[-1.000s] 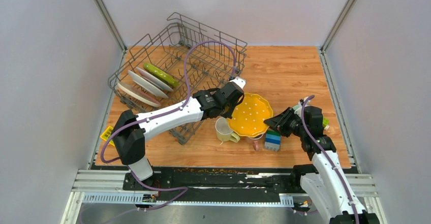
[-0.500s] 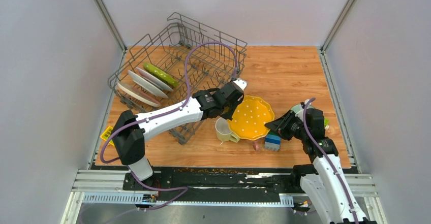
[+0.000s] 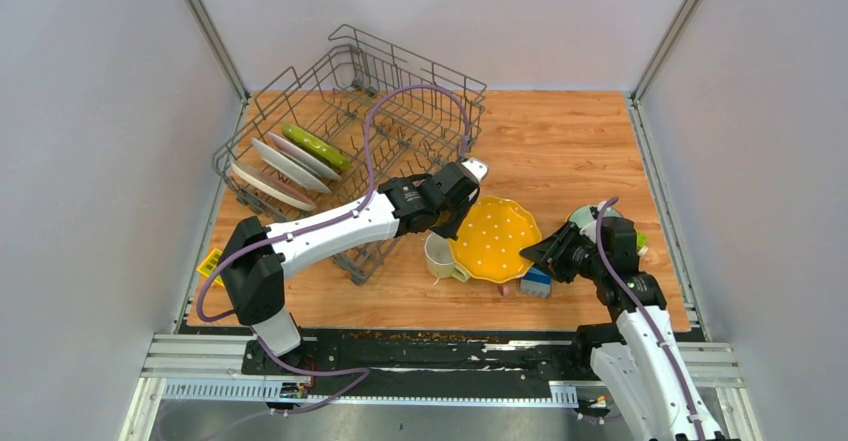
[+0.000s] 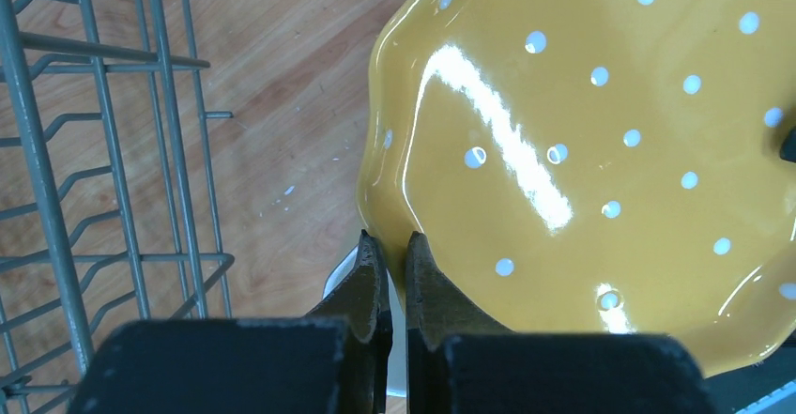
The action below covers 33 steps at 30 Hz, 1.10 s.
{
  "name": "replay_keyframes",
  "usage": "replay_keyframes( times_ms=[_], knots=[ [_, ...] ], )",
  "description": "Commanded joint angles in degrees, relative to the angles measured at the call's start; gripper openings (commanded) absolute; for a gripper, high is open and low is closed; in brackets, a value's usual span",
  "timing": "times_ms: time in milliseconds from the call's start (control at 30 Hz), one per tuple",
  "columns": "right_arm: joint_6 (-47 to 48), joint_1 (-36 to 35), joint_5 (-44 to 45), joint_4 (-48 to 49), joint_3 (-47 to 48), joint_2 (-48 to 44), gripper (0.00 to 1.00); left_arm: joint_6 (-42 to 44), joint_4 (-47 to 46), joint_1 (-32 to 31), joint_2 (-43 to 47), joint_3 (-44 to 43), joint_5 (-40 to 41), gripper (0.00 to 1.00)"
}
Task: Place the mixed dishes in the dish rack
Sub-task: Pick up the plate at the center of the board.
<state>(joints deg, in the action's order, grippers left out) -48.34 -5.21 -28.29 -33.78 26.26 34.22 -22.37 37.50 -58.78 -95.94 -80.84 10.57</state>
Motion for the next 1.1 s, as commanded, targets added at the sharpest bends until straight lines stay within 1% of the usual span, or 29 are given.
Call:
replay_keyframes(
  times_ms=[0, 300, 500, 600, 633, 700, 767, 1033, 1067],
  knots=[
    [-3.86, -2.03, -8.53, 21.42, 1.8, -0.29, 0.32, 1.02, -8.85, -7.67, -0.93, -1.4, -24.15, 0.0],
    [-6.76, -2.04, -7.62, 30.22, -2.83, -1.25, 0.41, 0.84, -8.14, -7.7, -1.66, -1.68, -23.38, 0.0],
    [-9.72, -2.04, -5.97, 36.12, -5.7, -2.2, 0.43, 0.73, -8.12, -7.66, -1.79, -1.94, -23.21, 0.0],
    [-10.44, -2.08, -5.4, 37.98, -6.54, -2.9, 0.42, 0.68, -8.25, -7.71, -1.87, -2.03, -23.14, 0.0],
    [-10.63, -2.04, -5.53, 38.89, -6.7, -3.11, 0.38, 0.67, -8.24, -7.68, -1.92, -1.97, -23.2, 0.0],
    [-10.78, -2.07, -5.53, 39.58, -6.83, -3.6, 0.28, 0.6, -8.3, -7.66, -1.9, -1.92, -23.2, 0.0],
    [-10.62, -2.07, -5.61, 39.92, -6.77, -4.18, 0.21, 0.64, -8.43, -7.67, -1.82, -1.85, -23.01, 0.0],
    [-9.96, -2.03, -7.22, 39.75, -4.86, -4.76, 0.0, 1.06, -8.68, -7.66, -0.66, -2.79, -21.57, 0.0],
    [-9.94, -2.06, -7.5, 39.76, -4.51, -4.7, 0.0, 1.08, -8.76, -7.71, -0.19, -2.86, -21.34, 0.0]
  ],
)
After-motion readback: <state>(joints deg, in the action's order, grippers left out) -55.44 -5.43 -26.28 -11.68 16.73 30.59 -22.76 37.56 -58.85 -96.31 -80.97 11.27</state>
